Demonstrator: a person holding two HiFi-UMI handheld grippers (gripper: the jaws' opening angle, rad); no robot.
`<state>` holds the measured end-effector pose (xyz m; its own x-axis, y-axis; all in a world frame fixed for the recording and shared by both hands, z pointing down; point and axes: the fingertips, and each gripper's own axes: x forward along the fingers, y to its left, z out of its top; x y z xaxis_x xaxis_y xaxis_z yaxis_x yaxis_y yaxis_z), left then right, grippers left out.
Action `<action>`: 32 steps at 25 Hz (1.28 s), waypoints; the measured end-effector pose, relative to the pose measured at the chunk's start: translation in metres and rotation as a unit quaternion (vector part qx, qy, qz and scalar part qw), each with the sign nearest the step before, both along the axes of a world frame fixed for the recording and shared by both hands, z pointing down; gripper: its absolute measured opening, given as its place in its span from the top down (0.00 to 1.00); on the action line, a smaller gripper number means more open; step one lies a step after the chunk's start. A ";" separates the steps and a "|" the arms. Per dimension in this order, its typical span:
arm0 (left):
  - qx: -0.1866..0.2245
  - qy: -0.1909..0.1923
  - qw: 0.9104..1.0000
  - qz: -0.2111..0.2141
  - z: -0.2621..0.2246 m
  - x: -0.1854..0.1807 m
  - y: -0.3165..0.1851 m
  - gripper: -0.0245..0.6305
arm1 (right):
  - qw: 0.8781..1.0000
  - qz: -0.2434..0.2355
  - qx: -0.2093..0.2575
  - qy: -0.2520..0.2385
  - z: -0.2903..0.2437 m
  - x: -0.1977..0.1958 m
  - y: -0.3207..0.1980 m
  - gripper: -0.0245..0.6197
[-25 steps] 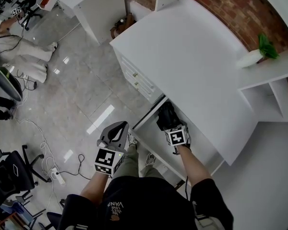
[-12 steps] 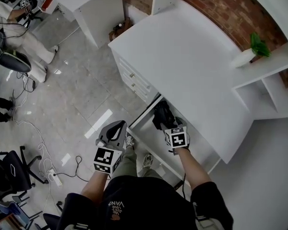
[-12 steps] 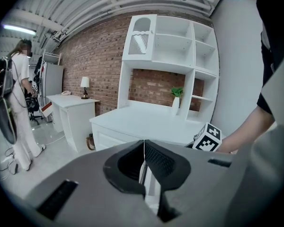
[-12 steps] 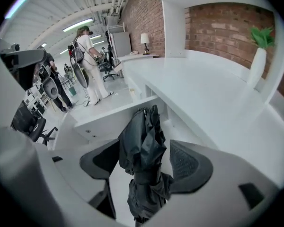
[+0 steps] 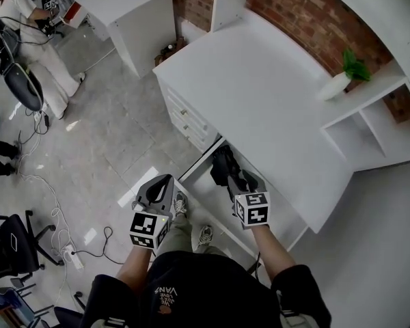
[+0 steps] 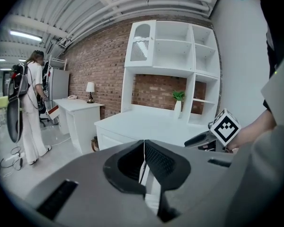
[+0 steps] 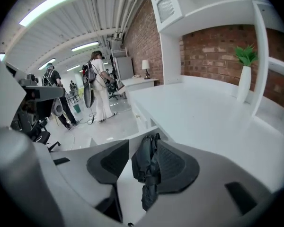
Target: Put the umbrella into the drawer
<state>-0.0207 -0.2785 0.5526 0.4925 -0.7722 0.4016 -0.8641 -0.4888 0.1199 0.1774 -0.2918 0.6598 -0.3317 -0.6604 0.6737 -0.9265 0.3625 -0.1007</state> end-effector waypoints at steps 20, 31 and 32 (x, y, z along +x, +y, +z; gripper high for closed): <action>0.029 -0.004 1.000 0.000 -0.040 0.027 0.080 0.95 | 0.982 -0.008 0.175 -0.067 -0.174 0.021 0.091 0.96; 0.055 0.003 0.998 0.016 -0.072 0.046 0.117 0.95 | 0.972 0.004 0.206 -0.110 -0.223 0.038 0.149 0.96; 0.057 0.003 0.998 0.017 -0.074 0.046 0.119 0.95 | 0.972 0.002 0.206 -0.111 -0.224 0.039 0.152 0.96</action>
<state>0.0257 -0.1598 0.4784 0.5213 -0.7952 0.3097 -0.8462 -0.5288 0.0665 0.2161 -0.1395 0.4359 -0.4353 -0.8608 0.2636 -0.9001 0.4103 -0.1463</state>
